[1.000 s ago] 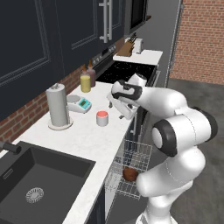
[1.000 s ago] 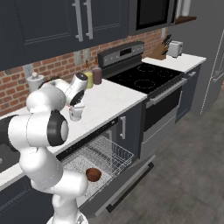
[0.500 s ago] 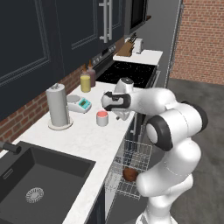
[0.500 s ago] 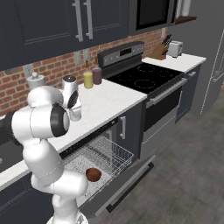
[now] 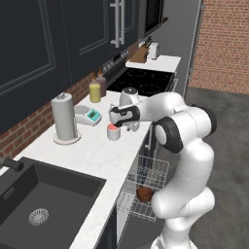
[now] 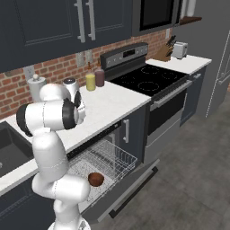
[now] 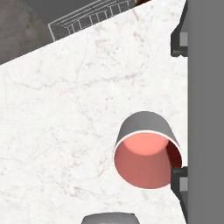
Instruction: Pick up the cup and bowl from the counter, place them in the dishwasher, and close the dishwasher door.
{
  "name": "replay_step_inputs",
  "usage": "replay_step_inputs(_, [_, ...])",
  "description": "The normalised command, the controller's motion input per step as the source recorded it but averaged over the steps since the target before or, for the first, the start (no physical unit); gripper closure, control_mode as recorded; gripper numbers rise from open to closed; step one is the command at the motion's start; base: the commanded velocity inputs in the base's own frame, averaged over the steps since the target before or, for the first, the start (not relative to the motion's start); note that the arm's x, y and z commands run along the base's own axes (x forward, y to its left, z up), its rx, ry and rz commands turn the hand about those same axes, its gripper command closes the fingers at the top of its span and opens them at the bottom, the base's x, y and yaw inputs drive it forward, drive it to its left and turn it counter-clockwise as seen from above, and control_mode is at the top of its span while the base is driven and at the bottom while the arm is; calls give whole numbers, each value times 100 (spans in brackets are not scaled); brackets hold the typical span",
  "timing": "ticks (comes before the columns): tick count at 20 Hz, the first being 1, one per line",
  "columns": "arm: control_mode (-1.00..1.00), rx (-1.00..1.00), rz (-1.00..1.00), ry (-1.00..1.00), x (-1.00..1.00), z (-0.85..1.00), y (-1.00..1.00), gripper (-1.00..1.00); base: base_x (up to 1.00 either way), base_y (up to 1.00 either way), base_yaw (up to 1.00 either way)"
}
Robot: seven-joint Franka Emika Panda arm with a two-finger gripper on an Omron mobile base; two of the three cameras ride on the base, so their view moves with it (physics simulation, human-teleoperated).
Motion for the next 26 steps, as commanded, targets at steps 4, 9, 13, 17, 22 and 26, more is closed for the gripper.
replay_step_inputs(4, [-100, -4, 0, 7, 47, -14, 0, -100, 0, 0, 0])
replay_step_inputs(9, [-100, -2, 1, 13, 43, -23, 0, -100, 0, 0, 0])
replay_step_inputs(13, [-100, -2, 1, 13, 38, -27, 0, -100, 0, 0, 0])
replay_step_inputs(17, [-100, -1, 2, 12, 36, -23, 0, -100, 0, 0, 0])
replay_step_inputs(22, [-100, 0, 3, 9, 10, -14, 0, -100, 0, 0, 0])
replay_step_inputs(26, [-100, 0, 5, 4, -3, -3, 0, -100, 0, 0, 0])
